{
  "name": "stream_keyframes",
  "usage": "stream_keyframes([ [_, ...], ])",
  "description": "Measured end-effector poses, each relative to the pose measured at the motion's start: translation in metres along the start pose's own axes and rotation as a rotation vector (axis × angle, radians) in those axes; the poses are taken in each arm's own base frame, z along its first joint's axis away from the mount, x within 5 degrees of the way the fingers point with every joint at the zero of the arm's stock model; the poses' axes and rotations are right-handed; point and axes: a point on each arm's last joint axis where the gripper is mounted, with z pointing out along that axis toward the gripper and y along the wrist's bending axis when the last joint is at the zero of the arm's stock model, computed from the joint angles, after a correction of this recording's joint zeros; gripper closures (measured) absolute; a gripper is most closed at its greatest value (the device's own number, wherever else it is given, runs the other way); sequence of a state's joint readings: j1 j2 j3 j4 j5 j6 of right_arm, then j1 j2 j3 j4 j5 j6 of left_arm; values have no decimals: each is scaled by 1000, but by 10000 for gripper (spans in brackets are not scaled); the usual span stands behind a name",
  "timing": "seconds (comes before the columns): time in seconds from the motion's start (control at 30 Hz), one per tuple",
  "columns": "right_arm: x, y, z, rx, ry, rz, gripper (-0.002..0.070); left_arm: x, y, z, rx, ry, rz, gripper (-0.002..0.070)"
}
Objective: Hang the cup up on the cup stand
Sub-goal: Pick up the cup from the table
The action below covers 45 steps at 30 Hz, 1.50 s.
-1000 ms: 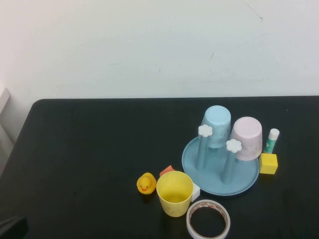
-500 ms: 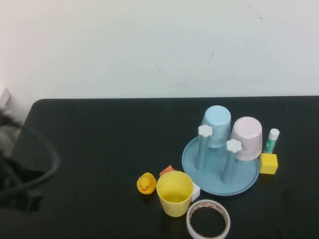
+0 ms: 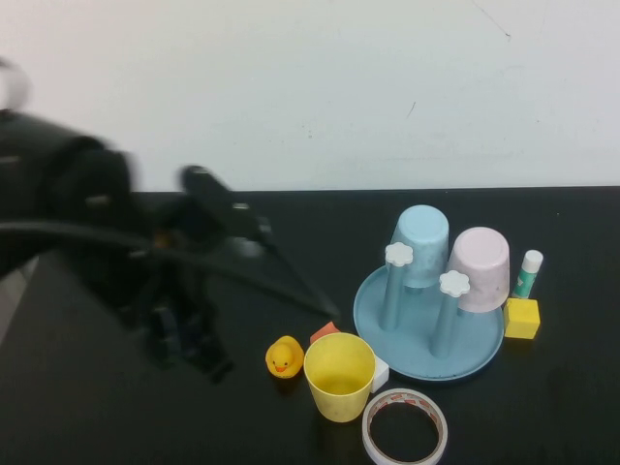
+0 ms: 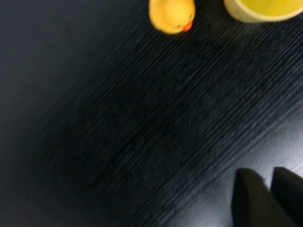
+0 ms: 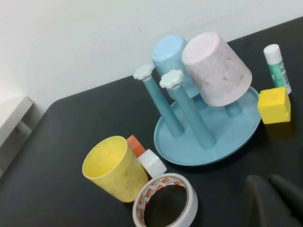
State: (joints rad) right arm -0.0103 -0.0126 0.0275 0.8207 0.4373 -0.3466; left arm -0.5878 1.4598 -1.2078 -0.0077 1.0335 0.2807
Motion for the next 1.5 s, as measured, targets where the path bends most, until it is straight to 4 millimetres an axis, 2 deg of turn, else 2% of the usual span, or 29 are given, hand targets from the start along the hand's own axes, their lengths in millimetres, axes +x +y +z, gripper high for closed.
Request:
stream_keyframes([
  [0.07, 0, 0, 0, -2, -1, -3, 678, -14, -3, 12, 8, 27, 16, 566],
  [0.2, 0, 0, 0, -3, -1, -3, 678, -41, -6, 36, 69, 46, -15, 350],
  [0.27, 0, 0, 0, -4, 0, -2, 678, -53, -6, 49, 101, 52, -32, 268],
  [0.33, 0, 0, 0, -5, 1, -1, 678, -63, -5, 61, 114, 60, -40, 222],
  [0.5, 0, 1, 0, -9, 5, 3, 678, -82, -1, 97, 124, 91, -45, 194],
  [0.67, 1, 1, 0, -11, 7, -10, 678, -92, 2, 131, 126, 108, -45, 192],
  [0.93, 1, 1, 0, -13, 7, -12, 678, -100, 1, 165, 148, 93, -60, 190],
  [1.03, 1, 1, 0, -13, 7, -15, 678, -100, -1, 173, 166, 99, -67, 197],
  [1.13, 1, 1, 0, -13, 7, -15, 678, -99, -2, 183, 176, 109, -76, 256],
  [1.17, 1, 1, 0, -13, 7, -19, 678, -99, -2, 187, 179, 117, -78, 289],
  [1.23, 1, 1, 0, -13, 6, -20, 678, -95, -3, 201, 186, 147, -82, 415],
  [1.33, 1, 1, 0, -13, 6, -23, 678, -94, -3, 206, 187, 153, -83, 584],
  [1.4, 1, 1, 0, -13, 6, -24, 678, -95, -3, 205, 183, 140, -83, 633],
  [1.5, 1, 1, 0, -14, 6, -25, 678, -98, -2, 197, 174, 119, -79, 659],
])
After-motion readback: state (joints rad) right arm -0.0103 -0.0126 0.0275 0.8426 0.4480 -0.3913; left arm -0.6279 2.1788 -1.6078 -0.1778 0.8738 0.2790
